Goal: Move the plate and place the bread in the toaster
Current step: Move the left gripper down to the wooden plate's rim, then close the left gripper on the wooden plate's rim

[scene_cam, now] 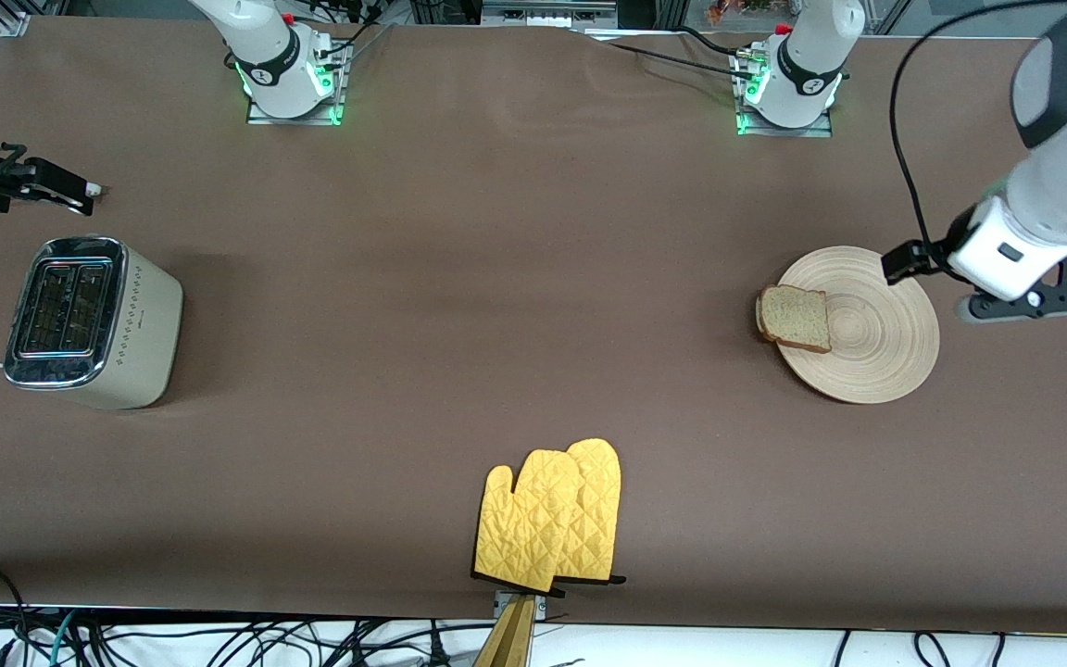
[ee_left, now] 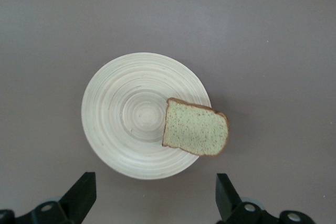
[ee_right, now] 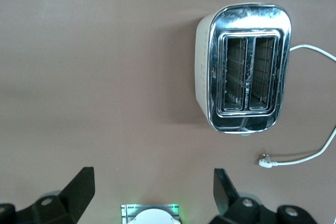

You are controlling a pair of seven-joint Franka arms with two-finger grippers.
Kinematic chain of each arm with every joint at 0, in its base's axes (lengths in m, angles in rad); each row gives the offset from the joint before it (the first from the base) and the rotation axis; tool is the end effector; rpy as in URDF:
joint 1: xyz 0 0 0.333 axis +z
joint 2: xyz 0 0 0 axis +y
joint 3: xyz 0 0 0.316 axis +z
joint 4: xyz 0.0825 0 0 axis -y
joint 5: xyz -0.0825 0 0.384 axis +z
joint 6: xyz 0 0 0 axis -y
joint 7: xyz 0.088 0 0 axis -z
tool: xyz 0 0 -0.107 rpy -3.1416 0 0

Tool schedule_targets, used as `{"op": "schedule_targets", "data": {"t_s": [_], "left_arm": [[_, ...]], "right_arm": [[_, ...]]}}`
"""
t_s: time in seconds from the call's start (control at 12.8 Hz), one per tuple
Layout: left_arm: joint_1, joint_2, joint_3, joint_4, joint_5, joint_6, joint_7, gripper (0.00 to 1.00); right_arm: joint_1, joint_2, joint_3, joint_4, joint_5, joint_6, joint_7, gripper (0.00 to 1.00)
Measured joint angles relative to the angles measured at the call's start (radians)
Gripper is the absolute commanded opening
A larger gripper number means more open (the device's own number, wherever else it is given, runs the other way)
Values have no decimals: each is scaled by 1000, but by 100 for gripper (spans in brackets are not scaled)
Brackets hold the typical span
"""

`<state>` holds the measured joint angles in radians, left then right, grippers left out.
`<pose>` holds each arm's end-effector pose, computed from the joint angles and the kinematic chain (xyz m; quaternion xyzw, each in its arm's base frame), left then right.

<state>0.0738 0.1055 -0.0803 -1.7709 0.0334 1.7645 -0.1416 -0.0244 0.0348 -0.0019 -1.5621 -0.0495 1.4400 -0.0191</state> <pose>0.5818 0.0007 0.4858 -0.9964 -0.0633 0.0547 0.0160 0.5493 -0.0203 0.5991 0.9966 -0.0049 -0.0789 0.0230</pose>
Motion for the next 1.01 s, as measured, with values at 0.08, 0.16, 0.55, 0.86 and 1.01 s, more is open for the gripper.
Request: {"op": "schedule_targets", "data": {"t_s": [0.08, 0.16, 0.55, 0.86, 1.01], "left_arm": [[21, 6, 29, -60, -18, 67, 52, 100], [38, 13, 54, -110, -28, 112, 96, 100], [180, 112, 122, -169, -200, 177, 418, 100], [347, 293, 131, -159, -362, 206, 793, 100], [395, 364, 131, -132, -374, 213, 887, 100]], "right_arm": [[0, 0, 0, 0, 0, -4, 0, 100], [0, 0, 1, 0, 0, -7, -1, 100], [1, -1, 12, 0, 0, -9, -2, 100], [0, -1, 10, 0, 0, -12, -2, 100], [0, -1, 10, 0, 0, -13, -2, 100]]}}
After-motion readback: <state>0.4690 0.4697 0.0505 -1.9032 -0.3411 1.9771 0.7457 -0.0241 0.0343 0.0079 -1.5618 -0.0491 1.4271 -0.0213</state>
